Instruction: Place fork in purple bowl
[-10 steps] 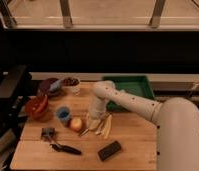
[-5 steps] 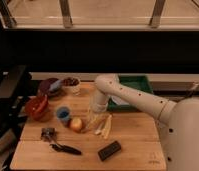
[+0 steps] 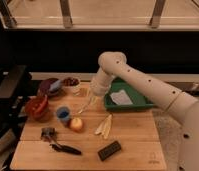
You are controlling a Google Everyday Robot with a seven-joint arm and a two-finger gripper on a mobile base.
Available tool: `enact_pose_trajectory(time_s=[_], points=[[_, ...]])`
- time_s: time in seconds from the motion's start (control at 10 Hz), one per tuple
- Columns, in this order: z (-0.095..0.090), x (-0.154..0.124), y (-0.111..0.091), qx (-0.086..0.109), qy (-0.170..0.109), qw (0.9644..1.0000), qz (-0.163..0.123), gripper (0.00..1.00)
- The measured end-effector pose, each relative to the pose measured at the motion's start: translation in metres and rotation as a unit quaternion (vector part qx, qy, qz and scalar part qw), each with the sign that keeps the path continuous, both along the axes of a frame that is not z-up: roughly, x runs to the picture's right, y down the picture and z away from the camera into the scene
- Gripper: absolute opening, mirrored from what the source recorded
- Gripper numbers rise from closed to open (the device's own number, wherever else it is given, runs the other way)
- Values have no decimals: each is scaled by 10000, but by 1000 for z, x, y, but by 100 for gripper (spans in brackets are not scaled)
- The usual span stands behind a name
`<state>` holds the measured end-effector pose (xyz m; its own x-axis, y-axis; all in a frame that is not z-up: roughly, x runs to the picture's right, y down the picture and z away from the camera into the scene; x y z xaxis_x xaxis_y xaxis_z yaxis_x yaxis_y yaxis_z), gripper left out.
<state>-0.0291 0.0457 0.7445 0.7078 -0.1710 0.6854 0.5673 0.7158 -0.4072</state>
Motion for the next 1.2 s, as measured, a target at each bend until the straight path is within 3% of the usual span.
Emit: enact_pose_trajectory(time_s=[0.2, 0.4, 0.5, 1.0, 1.2], points=[[3, -19, -52, 212, -216, 9995, 119, 0], [6, -49, -87, 304, -393, 9985, 216, 0], [6, -56, -96, 321, -437, 9982, 238, 0], [7, -58, -98, 396, -407, 9981, 251, 0], [11, -66, -110, 807, -246, 9955, 435, 0]])
